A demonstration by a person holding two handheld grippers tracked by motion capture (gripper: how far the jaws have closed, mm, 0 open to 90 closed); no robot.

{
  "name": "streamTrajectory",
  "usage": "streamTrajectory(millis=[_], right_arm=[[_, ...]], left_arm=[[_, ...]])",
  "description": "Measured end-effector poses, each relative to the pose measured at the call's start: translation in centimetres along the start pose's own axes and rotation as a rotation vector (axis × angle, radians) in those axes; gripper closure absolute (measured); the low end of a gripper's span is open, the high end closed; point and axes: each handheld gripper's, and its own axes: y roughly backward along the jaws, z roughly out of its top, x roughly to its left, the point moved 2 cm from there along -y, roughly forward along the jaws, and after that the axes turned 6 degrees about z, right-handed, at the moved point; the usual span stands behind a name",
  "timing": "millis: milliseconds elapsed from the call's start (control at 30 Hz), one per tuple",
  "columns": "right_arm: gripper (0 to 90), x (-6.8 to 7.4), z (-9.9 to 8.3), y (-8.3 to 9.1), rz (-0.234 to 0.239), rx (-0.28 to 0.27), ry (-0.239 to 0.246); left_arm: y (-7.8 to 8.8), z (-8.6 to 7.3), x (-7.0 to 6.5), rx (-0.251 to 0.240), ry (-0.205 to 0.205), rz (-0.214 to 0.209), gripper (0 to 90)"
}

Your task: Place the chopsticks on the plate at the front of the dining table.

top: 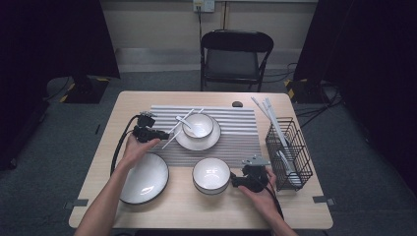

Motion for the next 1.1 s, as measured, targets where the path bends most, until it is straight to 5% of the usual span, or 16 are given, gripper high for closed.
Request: streamTrajectory(millis=[233,400,500,733,1100], right_arm=[[20.7,0.0,0.0,0.0,0.0,0.0,-0.001],[20.7,0.0,0.0,0.0,0.0,0.0,0.0],[20.6,0.0,0.0,0.0,0.0,0.0,-0.001],[20.6,0.0,0.0,0.0,0.0,0.0,-0.001],[20.6,0.0,0.0,0.0,0.0,0.0,0.0]], left_arm=[[1.2,-0.7,0.0,-0.008,-0.009,0.018,66.3],[1.2,-1.6,0.2,0.041,-0.022,0.033,67.1],[1.4,-1.5,0.4,0.016,-0.013,0.027,75.4],[0.4,-1.4,-0.4,0.058,-0.045,0.034,80.9],[-0.5,-0.8,-0.6,0.044,-0.04,0.031,86.1]])
